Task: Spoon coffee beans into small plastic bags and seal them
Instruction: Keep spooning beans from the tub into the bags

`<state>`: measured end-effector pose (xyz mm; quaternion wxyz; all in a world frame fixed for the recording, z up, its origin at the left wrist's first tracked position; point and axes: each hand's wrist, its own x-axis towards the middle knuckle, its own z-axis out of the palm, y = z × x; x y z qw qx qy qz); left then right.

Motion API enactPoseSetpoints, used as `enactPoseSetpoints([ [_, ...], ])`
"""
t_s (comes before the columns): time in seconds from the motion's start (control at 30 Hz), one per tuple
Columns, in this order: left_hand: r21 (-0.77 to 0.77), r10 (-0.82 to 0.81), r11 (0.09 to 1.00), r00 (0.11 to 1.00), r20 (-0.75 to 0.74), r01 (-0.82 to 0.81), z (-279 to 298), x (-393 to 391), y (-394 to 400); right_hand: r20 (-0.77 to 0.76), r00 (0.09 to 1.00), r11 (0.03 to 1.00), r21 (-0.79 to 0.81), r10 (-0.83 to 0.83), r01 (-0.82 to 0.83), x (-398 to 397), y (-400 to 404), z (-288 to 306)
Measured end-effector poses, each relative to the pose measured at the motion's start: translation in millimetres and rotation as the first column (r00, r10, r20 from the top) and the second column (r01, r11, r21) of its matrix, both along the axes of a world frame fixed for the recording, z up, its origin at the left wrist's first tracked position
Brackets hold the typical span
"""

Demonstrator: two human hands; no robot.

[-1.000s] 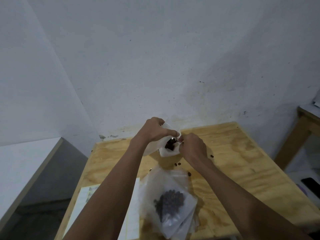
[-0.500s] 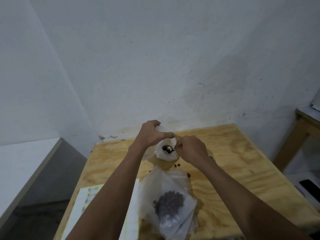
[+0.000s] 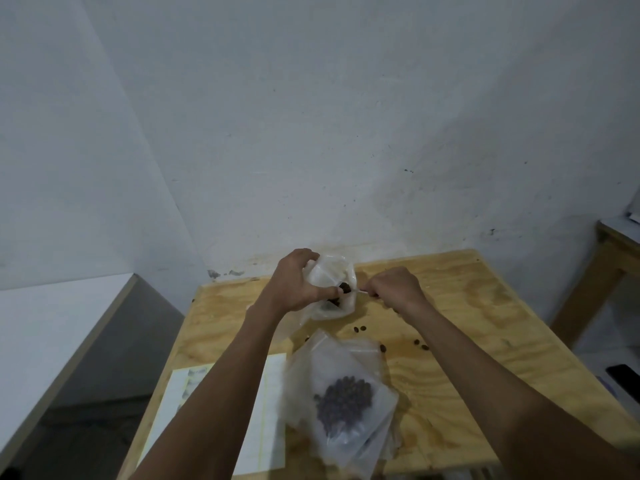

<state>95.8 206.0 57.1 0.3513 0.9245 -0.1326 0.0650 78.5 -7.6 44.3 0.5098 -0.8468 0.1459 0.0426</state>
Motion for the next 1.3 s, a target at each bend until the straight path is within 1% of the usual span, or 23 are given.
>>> enactPoseSetpoints([
  [0.13, -0.006, 0.010, 1.000, 0.997, 0.075, -0.010, -2, -12, 6, 0.037, 0.999, 0.999, -0.035, 0.016, -0.014, -2, -4, 15],
  [0.23, -0.008, 0.023, 1.000, 0.991, 0.133, -0.022, -1, -21, 7, 0.085, 0.996, 0.996, -0.089, 0.034, -0.026, -5, -7, 30],
  [0.4, 0.020, 0.049, 0.998, 0.987, 0.155, -0.052, -2, -30, 11, 0.150, 0.988, 0.994, -0.104, 0.044, -0.028, -11, -4, 56],
  [0.53, 0.049, 0.030, 0.998, 0.983, 0.180, -0.040, -1, -32, 10, 0.145, 0.983, 0.983, -0.157, 0.117, -0.094, -17, 12, 66],
  [0.6, 0.069, 0.016, 0.997, 0.981, 0.195, -0.030, 1, -32, 7, 0.156, 0.973, 0.960, -0.247, 0.171, -0.129, -22, 21, 65],
  [0.67, 0.105, -0.004, 0.994, 0.978, 0.208, -0.019, 1, -31, 5, 0.201, 0.948, 0.912, -0.379, 0.246, -0.156, -27, 29, 64],
  [0.73, 0.109, 0.006, 0.994, 0.979, 0.205, -0.029, -1, -29, 5, 0.249, 0.930, 0.858, -0.502, 0.269, -0.114, -33, 33, 66],
  [0.77, 0.095, 0.022, 0.995, 0.980, 0.199, -0.042, -2, -28, 5, 0.278, 0.924, 0.840, -0.537, 0.263, -0.077, -35, 33, 66],
  [0.83, 0.069, 0.052, 0.996, 0.982, 0.184, -0.065, -4, -27, 7, 0.342, 0.914, 0.837, -0.547, 0.219, 0.003, -35, 28, 64],
  [0.9, 0.047, 0.073, 0.996, 0.982, 0.176, -0.082, -6, -24, 7, 0.369, 0.919, 0.851, -0.520, 0.142, 0.077, -32, 21, 58],
  [0.97, 0.016, 0.091, 0.995, 0.983, 0.157, -0.094, -6, -22, 5, 0.326, 0.942, 0.841, -0.530, 0.087, 0.106, -30, 16, 48],
  [1.1, -0.014, 0.096, 0.995, 0.989, 0.111, -0.095, -5, -18, -3, 0.175, 0.982, 0.809, -0.586, 0.069, 0.048, -25, 17, 15],
  [1.2, -0.015, 0.118, 0.993, 0.991, 0.070, -0.117, -8, -10, -10, 0.157, 0.983, 0.809, -0.588, 0.089, 0.020, -24, 21, -5],
  [1.3, -0.094, 0.121, 0.989, 0.992, 0.024, -0.118, -9, -3, -18, 0.146, 0.981, 0.794, -0.608, 0.125, -0.011, -25, 29, -15],
])
